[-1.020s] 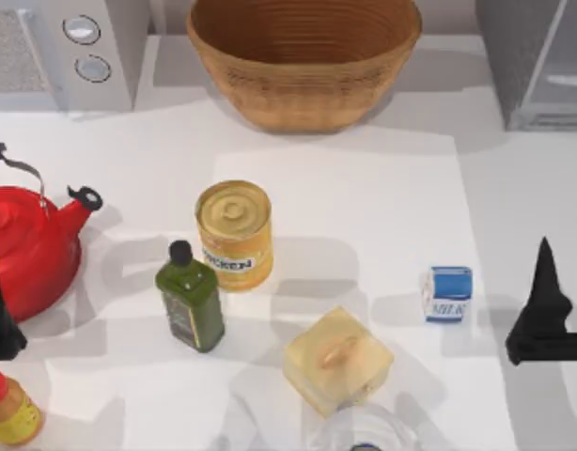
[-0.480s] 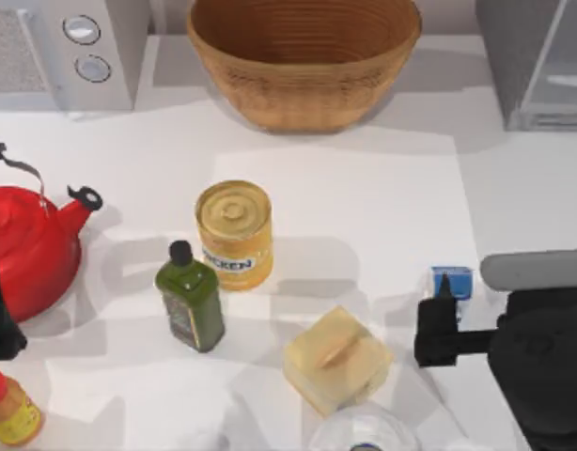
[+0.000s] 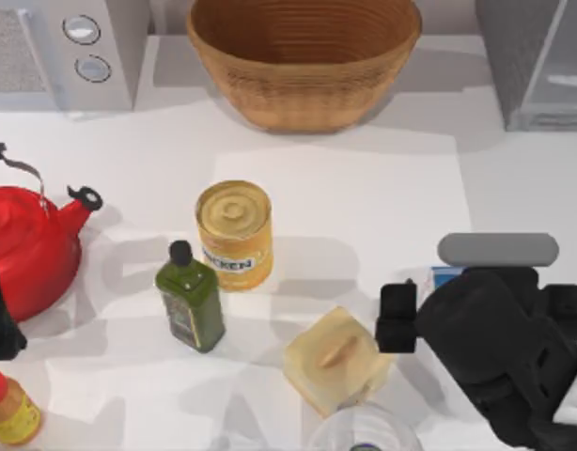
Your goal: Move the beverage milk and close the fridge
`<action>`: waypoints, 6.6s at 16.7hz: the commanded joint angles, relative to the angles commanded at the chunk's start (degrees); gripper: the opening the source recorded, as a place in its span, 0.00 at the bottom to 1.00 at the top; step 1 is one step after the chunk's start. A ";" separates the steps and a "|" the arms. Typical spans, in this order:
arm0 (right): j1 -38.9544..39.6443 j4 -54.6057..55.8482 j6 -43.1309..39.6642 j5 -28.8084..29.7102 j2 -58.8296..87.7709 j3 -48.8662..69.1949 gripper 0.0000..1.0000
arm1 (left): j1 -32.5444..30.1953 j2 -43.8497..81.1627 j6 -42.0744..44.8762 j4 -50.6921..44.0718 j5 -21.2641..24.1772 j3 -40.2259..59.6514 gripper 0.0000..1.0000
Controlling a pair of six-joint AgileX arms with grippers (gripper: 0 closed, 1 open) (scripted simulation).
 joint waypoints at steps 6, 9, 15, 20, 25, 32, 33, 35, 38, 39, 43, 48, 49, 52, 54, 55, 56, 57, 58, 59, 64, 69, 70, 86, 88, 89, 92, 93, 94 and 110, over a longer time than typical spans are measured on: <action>-1.72 3.75 -1.60 -1.16 3.04 0.35 1.00 | 0.00 0.00 0.00 0.00 0.00 0.00 1.00; -4.16 8.44 -3.78 -2.77 7.00 1.03 1.00 | 0.00 0.00 0.00 0.00 0.00 0.00 1.00; -5.90 11.74 -5.29 -3.94 9.85 1.44 1.00 | 0.00 0.00 0.00 0.00 0.00 0.00 1.00; -5.90 11.74 -5.29 -3.94 9.85 1.44 0.62 | 0.00 0.00 0.00 0.00 0.00 0.00 1.00; -5.90 11.74 -5.29 -3.94 9.85 1.44 0.25 | 0.00 0.00 0.00 0.00 0.00 0.00 1.00; -5.90 11.74 -5.29 -3.94 9.85 1.44 0.00 | 0.00 0.00 0.00 0.00 0.00 0.00 1.00; -5.90 11.74 -5.29 -3.94 9.85 1.44 0.00 | 0.00 0.00 0.00 0.00 0.00 0.00 1.00; -5.90 11.74 -5.29 -3.94 9.85 1.44 0.00 | 0.00 0.00 0.00 0.00 0.00 0.00 1.00; -5.88 11.56 -5.24 -3.93 9.49 1.68 0.00 | 0.00 0.00 0.00 0.00 0.00 0.00 1.00; -5.90 10.88 -5.26 -3.95 8.86 1.96 0.00 | 0.00 0.00 0.00 0.00 0.00 0.00 1.00; -5.92 5.29 -5.32 -4.01 5.51 3.49 0.00 | 0.00 0.00 0.00 0.00 0.00 0.00 1.00; -5.89 2.37 -5.33 -4.01 3.31 4.65 0.00 | 0.00 0.00 0.00 0.00 0.00 0.00 1.00; -5.89 2.52 -5.24 -4.02 3.54 4.50 0.00 | 0.00 0.00 0.00 0.00 0.00 0.00 1.00; -7.69 4.64 -6.51 -5.51 3.67 4.37 0.00 | 0.00 0.00 0.00 0.00 0.00 0.00 1.00; -11.37 9.08 -8.99 -8.30 3.96 3.79 0.00 | 0.00 0.00 0.00 0.00 0.00 0.00 1.00; -13.85 12.19 -10.62 -10.11 4.11 3.33 0.00 | 0.00 0.00 0.00 0.00 0.00 0.00 1.00; -16.74 15.95 -12.48 -12.15 4.24 2.73 0.00 | 0.00 0.00 0.00 0.00 0.00 0.00 1.00; -19.90 20.17 -14.52 -14.38 4.33 2.03 0.00 | 0.00 0.00 0.00 0.00 0.00 0.00 1.00; -23.31 24.80 -16.71 -16.78 4.37 1.22 0.00 | 0.00 0.00 0.00 0.00 0.00 0.00 1.00; -26.86 29.61 -19.00 -19.31 4.36 0.33 0.00 | 0.00 0.00 0.00 0.00 0.00 0.00 1.00; -43.31 50.29 -30.32 -32.21 3.18 -4.46 0.00 | 0.00 0.00 0.00 0.00 0.00 0.00 1.00; -49.88 57.16 -35.56 -38.43 2.02 -6.75 0.00 | 0.00 0.00 0.00 0.00 0.00 0.00 1.00; -49.88 57.16 -35.56 -38.43 2.02 -6.75 0.00 | 0.00 0.00 0.00 0.00 0.00 0.00 1.00; -57.19 13.39 -39.46 -45.41 29.84 40.76 0.00 | 0.00 0.00 0.00 0.00 0.00 0.00 1.00; -58.63 4.29 -40.27 -46.80 33.87 49.84 0.00 | 0.00 0.00 0.00 0.00 0.00 0.00 1.00; -59.30 0.34 -40.63 -47.42 35.60 53.74 0.00 | 0.00 0.00 0.00 0.00 0.00 0.00 1.00; -60.89 -8.09 -41.39 -48.84 39.25 62.03 0.00 | 0.00 0.00 0.00 0.00 0.00 0.00 1.00; -61.23 -9.70 -41.54 -49.13 39.96 63.61 0.00 | 0.00 0.00 0.00 0.00 0.00 0.00 1.00; -61.46 -10.71 -41.64 -49.33 40.43 64.60 0.00 | 0.00 0.00 0.00 0.00 0.00 0.00 1.00; -61.54 -11.05 -41.67 -49.39 40.58 64.93 0.38 | 0.00 0.00 0.00 0.00 0.00 0.00 1.00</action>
